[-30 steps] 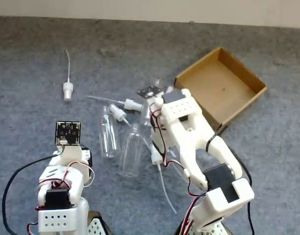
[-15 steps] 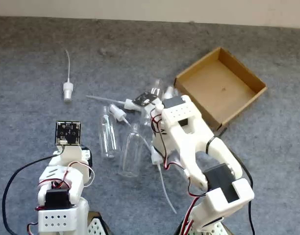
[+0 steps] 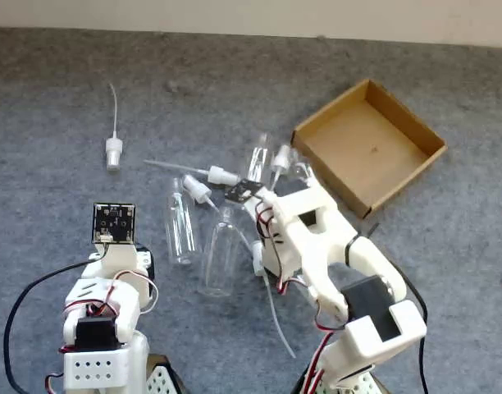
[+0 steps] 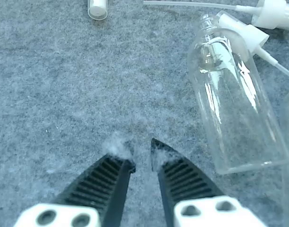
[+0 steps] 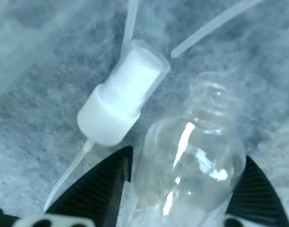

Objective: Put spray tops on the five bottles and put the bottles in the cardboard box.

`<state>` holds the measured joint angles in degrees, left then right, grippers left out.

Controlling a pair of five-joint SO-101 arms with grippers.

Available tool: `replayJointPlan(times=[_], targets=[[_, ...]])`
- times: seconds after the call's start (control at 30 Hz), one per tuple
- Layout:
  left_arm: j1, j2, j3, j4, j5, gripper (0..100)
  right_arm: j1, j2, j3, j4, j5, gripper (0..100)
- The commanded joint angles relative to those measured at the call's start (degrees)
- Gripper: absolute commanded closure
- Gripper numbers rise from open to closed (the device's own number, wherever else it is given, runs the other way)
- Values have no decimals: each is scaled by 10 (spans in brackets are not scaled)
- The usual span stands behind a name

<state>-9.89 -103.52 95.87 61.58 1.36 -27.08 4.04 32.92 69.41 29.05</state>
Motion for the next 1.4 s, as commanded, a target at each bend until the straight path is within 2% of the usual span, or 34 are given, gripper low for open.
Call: replayJointPlan(times=[0.0,0.1,0.27,0.43,0.57,0.87,0.97,1.27,1.37], targets=[[-4,-3,13,4,-6,989,13,-29,14,-36,4,699],[-4,-3,13,4,-6,989,13,-29,14,-36,3,713],[-4,-3,13,4,-6,989,13,-29,13,-34,3,858],[-4,-3,13,4,-6,989,23,-35,7,0,-32,867],[-4,-3,13,4,-6,989,25,-99,-39,53,-40,867],[-4,-3,13,4,-6,989,21,-421,-55,173,-40,867],[-4,-3,13,4,-6,989,22,-544,-39,177,-40,867],[-8,-3,13,4,-9,989,25,-885,175,135,-40,871],[-8,-3,13,5,-69,989,25,-988,245,98,-40,871]])
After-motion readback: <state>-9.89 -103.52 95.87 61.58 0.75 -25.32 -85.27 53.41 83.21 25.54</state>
